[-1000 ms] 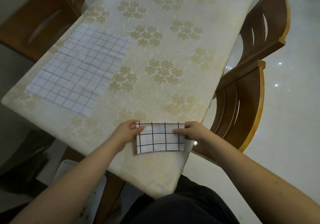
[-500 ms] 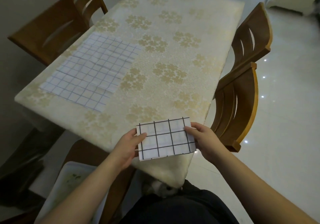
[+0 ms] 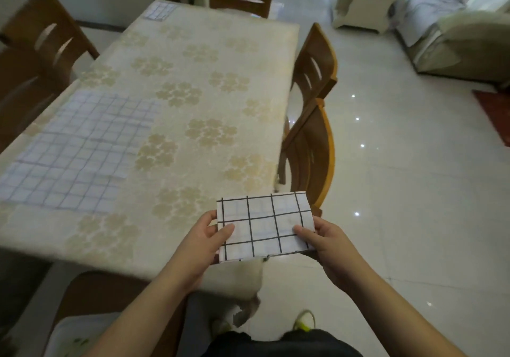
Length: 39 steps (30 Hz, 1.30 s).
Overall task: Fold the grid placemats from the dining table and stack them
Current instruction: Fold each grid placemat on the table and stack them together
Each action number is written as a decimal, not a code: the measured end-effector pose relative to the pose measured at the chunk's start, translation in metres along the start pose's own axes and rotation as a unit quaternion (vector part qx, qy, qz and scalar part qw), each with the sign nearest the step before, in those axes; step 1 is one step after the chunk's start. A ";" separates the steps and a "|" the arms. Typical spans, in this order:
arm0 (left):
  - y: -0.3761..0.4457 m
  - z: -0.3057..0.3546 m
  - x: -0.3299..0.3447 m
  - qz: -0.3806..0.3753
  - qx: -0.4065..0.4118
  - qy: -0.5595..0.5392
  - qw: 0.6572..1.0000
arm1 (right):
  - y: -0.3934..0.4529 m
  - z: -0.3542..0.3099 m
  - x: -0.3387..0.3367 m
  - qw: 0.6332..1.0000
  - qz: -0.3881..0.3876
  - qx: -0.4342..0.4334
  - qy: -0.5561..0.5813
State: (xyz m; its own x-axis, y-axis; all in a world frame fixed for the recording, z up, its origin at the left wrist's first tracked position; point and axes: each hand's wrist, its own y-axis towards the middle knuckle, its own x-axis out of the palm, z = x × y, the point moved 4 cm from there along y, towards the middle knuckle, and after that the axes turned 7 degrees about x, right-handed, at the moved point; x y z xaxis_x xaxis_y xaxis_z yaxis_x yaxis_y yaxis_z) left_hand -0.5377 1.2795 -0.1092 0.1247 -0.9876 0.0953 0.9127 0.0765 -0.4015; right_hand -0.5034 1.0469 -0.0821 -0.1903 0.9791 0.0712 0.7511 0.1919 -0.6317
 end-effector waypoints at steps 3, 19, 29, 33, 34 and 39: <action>-0.003 0.015 0.036 -0.035 0.011 0.020 0.999 | -0.015 -0.002 -0.036 0.999 0.018 -0.022 0.015; 0.013 0.015 0.318 -0.154 0.028 0.139 0.978 | -0.085 0.026 -0.313 0.976 0.166 -0.057 0.130; 0.052 0.030 0.363 -0.104 0.051 0.110 0.987 | -0.055 -0.002 -0.360 0.977 0.170 -0.081 0.103; 0.086 0.033 0.360 -0.077 0.048 0.116 0.989 | -0.019 -0.023 -0.362 0.977 0.169 -0.067 0.107; 0.095 0.036 0.359 -0.075 0.051 0.116 0.989 | -0.009 -0.030 -0.363 0.977 0.171 -0.063 0.109; 0.155 0.051 0.355 -0.077 0.057 0.122 0.988 | 0.042 -0.071 -0.370 0.977 0.188 -0.055 0.080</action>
State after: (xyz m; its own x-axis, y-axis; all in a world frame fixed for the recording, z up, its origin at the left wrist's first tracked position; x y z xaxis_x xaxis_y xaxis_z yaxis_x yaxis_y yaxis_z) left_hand -0.3325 0.9479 -0.0913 -0.1045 -0.9912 -0.0809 0.9528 -0.0765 -0.2937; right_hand -0.3571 0.6975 -0.0802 0.2068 0.9781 -0.0236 0.8136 -0.1853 -0.5510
